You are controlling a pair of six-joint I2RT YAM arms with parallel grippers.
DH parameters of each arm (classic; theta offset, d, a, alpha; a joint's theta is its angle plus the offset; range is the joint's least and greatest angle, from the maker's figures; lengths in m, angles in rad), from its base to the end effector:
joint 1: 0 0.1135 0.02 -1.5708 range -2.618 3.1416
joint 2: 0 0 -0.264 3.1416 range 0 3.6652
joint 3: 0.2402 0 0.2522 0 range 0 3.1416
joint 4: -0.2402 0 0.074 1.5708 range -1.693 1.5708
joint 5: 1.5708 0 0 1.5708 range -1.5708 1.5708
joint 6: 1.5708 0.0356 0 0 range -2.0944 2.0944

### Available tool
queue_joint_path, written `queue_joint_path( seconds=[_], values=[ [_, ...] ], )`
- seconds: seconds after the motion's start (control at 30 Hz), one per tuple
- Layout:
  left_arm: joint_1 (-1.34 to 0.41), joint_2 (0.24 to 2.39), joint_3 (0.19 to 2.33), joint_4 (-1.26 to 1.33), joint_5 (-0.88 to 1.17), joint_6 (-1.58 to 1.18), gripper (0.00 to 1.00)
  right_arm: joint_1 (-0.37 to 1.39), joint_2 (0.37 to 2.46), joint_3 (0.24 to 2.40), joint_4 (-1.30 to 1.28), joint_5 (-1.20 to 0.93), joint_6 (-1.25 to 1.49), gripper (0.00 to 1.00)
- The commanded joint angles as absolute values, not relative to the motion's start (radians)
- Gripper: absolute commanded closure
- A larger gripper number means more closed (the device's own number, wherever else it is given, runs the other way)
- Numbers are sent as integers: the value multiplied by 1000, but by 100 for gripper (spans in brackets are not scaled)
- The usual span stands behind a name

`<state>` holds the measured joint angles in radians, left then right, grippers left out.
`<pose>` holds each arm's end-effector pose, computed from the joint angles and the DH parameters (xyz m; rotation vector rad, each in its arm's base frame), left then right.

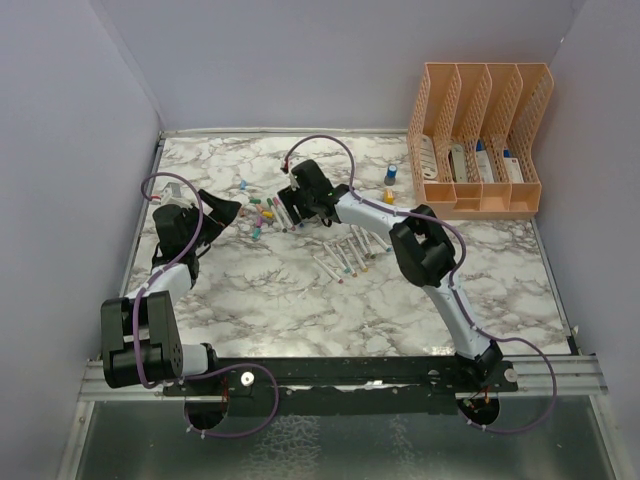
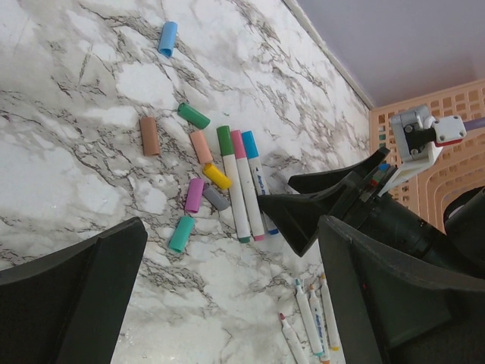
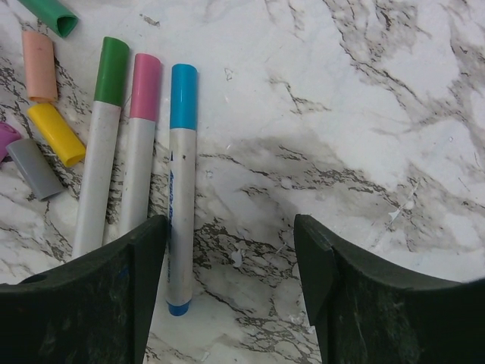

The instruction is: Open the pen caps

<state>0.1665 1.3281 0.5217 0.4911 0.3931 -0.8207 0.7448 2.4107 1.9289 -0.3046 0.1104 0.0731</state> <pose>0.2695 0.0315 0.2013 -0.6668 1.8262 -0.8114 0.3987 0.3623 0.1520 -0.7289 2.2523 0.2693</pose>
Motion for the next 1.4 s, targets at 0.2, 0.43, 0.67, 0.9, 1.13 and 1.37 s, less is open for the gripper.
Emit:
queue_joint_path(
  seconds=[0.2, 0.43, 0.67, 0.9, 1.13, 1.37],
  values=[
    [173, 1336, 539, 502, 421, -849, 2, 747, 2476, 1946, -365, 66, 87, 56],
    [150, 1315, 533, 500, 422, -871, 5, 721, 2499, 1905, -348, 13, 119, 89],
    [49, 1361, 567, 500, 368, -888, 5, 686, 2401, 1816, -279, 40, 106, 99],
    [-52, 1557, 679, 576, 363, -955, 6, 687, 2165, 1607, -160, 48, 103, 99],
    [-129, 1731, 795, 666, 399, -1017, 12, 689, 1980, 1423, -107, -17, 151, 99],
    [-197, 1840, 838, 776, 418, -1098, 18, 692, 1898, 1371, -94, -65, 167, 99]
  ],
)
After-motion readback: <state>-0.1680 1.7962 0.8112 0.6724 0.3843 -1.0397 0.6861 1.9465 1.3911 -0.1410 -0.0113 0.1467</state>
